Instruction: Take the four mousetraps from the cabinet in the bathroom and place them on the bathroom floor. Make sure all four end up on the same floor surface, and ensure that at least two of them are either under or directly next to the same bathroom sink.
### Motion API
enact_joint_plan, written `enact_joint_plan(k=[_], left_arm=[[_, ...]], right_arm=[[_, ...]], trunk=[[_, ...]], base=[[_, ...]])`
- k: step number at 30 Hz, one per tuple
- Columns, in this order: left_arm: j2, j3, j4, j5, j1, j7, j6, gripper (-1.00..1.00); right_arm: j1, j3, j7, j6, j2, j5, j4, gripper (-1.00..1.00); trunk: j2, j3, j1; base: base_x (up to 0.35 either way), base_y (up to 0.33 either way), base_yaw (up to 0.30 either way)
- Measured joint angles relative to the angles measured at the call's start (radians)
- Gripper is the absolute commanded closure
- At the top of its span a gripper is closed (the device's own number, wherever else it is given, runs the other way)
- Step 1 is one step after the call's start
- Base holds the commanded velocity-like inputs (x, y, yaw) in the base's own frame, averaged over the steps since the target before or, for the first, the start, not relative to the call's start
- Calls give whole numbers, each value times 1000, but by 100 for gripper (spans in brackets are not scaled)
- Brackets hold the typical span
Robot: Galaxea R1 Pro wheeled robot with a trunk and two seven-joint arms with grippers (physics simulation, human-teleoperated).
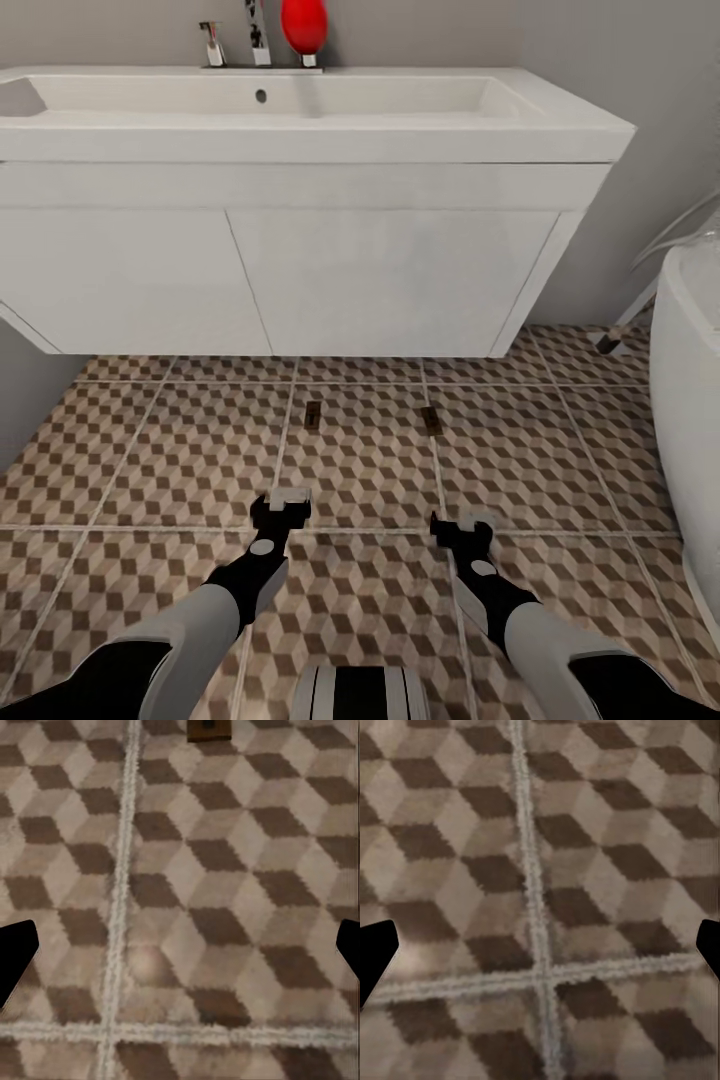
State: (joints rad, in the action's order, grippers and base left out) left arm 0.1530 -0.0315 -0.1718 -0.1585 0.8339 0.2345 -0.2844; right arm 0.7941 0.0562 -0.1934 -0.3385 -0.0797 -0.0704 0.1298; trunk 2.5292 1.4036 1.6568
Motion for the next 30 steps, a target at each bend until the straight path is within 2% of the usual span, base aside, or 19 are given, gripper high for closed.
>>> enact_joint_plan(k=[10,19,30], left_arm=[[0,-1,2,2,0,-7,-1,-100],[-2,-1,6,3,0,-9,-3,-100],[-4,-2,10,4,0,-10,-4,-100]], right_arm=[[0,0,-11,12,-2,1,1,-100],[0,2,-48,16,-24,5,8,-100],[0,4,-77,19,-31,7,11,-100]], trunk=[[-2,-39,-4],[-4,-74,-9],[-7,-116,-13]], base=[[0,0,0],[0,0,0],[0,0,0]])
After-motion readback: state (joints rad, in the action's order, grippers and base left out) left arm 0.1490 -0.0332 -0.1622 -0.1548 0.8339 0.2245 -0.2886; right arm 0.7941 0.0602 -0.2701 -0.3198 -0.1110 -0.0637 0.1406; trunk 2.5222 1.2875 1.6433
